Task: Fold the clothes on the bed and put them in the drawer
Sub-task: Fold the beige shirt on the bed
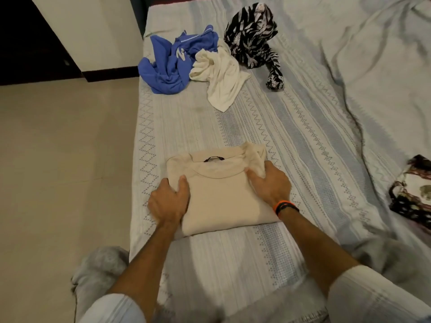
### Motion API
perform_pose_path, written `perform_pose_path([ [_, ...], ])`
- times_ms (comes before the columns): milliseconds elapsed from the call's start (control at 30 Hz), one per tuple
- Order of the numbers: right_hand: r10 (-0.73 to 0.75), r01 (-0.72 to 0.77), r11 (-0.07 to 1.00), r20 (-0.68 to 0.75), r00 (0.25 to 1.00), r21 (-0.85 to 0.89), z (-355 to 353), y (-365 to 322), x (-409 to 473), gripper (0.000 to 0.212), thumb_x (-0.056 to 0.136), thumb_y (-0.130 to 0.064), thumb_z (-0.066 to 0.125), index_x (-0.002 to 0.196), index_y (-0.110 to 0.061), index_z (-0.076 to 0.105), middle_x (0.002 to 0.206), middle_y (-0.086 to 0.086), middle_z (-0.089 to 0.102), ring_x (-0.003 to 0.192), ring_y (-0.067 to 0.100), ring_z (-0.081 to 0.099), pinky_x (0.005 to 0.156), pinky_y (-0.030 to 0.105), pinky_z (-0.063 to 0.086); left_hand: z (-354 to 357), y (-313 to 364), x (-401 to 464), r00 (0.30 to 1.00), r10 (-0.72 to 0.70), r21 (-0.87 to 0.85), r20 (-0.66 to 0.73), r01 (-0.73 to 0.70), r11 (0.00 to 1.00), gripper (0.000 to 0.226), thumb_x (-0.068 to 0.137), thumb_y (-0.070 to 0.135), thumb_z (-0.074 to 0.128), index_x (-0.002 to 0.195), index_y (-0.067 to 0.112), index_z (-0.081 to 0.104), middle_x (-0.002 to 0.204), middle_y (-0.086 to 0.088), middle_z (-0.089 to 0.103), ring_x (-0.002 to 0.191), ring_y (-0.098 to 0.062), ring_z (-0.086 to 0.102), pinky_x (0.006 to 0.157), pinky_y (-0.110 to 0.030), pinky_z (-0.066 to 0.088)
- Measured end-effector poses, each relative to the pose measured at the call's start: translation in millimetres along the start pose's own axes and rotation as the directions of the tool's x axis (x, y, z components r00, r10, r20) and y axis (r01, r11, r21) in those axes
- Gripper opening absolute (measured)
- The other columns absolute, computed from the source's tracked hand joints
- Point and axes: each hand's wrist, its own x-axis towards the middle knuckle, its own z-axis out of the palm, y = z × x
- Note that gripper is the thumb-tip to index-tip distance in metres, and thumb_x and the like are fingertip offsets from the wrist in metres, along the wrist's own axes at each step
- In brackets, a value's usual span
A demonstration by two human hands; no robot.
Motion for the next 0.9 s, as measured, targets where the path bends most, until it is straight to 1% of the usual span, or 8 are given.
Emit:
perform_pose_path([
  [100,-0.072,0.055,0.992,0.147,0.987,0.115,-20,0,-12,0.041,0.087,-0.051,0.060,0.118,-0.025,0.049,0.097,-0.003,0.066,0.087,0.023,0.063,0.075,0.038,0.050,-22,6,-3,0.968,-0.048,-0.201,0.248,0.100,0.974,0.045,0.077,0.056,0.056,0.097,0.016,0.055,0.088,0.005,0.061,0.083,-0.022,0.058,0.074,-0.035,0.046],
  [200,-0.107,0.072,0.971,0.146,0.984,0.226,-34,1,-18,0.048,0.095,-0.045,0.057,0.137,-0.024,0.044,0.118,0.002,0.066,0.103,0.027,0.063,0.091,0.045,0.051,-36,8,-7,0.912,-0.006,-0.390,0.410,0.182,0.902,0.033,0.093,0.041,0.061,0.116,0.023,0.046,0.102,0.006,0.057,0.100,-0.022,0.057,0.085,-0.035,0.047],
  [300,-0.107,0.070,0.931,0.084,0.991,0.359,-52,-6,-17,0.035,0.099,-0.040,0.052,0.132,-0.028,0.051,0.122,0.002,0.066,0.107,0.022,0.063,0.095,0.044,0.051,-47,23,-9,0.927,0.042,-0.454,0.373,0.143,0.880,0.026,0.097,0.033,0.059,0.117,0.023,0.046,0.101,0.006,0.057,0.102,-0.023,0.058,0.088,-0.038,0.049],
  [433,-0.128,0.127,0.897,-0.027,0.991,0.423,-93,-16,-19,0.022,0.101,-0.027,0.051,0.119,-0.028,0.063,0.118,0.001,0.068,0.105,0.017,0.062,0.090,0.030,0.047,-66,64,-18,0.933,0.149,-0.491,0.328,0.034,0.870,0.025,0.097,0.030,0.059,0.116,0.018,0.048,0.105,0.000,0.059,0.092,-0.016,0.058,0.070,-0.030,0.046],
  [567,-0.093,0.120,0.878,-0.081,0.992,0.464,-140,-12,-16,0.018,0.100,-0.025,0.053,0.114,-0.023,0.066,0.111,0.005,0.071,0.099,0.020,0.066,0.085,0.030,0.050,-78,120,-30,0.915,0.209,-0.547,0.345,0.015,0.837,0.035,0.098,0.028,0.059,0.127,0.011,0.048,0.115,-0.005,0.058,0.099,-0.020,0.056,0.079,-0.032,0.043],
  [700,-0.023,0.120,0.837,-0.184,0.983,0.534,-202,14,-18,0.016,0.097,-0.031,0.058,0.107,-0.024,0.068,0.107,0.006,0.072,0.103,0.024,0.067,0.093,0.045,0.054,-81,187,-55,0.879,0.298,-0.648,0.374,0.017,0.762,0.031,0.097,0.025,0.060,0.123,0.012,0.049,0.110,-0.001,0.059,0.088,-0.012,0.057,0.066,-0.027,0.043],
  [767,0.011,0.130,0.828,-0.247,0.969,0.546,-232,34,-22,0.011,0.093,-0.035,0.061,0.098,-0.030,0.069,0.104,0.005,0.073,0.101,0.025,0.068,0.093,0.048,0.054,-80,218,-67,0.851,0.327,-0.682,0.411,0.049,0.730,0.031,0.096,0.024,0.063,0.121,0.010,0.053,0.109,-0.003,0.063,0.088,-0.014,0.059,0.067,-0.029,0.046],
  [900,0.156,0.089,0.808,-0.357,0.921,0.583,-304,90,-58,0.039,0.074,-0.062,0.066,0.096,-0.030,0.071,0.095,0.000,0.076,0.093,0.021,0.071,0.087,0.046,0.057,-60,280,-111,0.735,0.405,-0.683,0.544,0.108,0.722,0.017,0.094,0.019,0.065,0.106,0.008,0.060,0.100,-0.008,0.068,0.085,-0.022,0.064,0.075,-0.038,0.054],
])
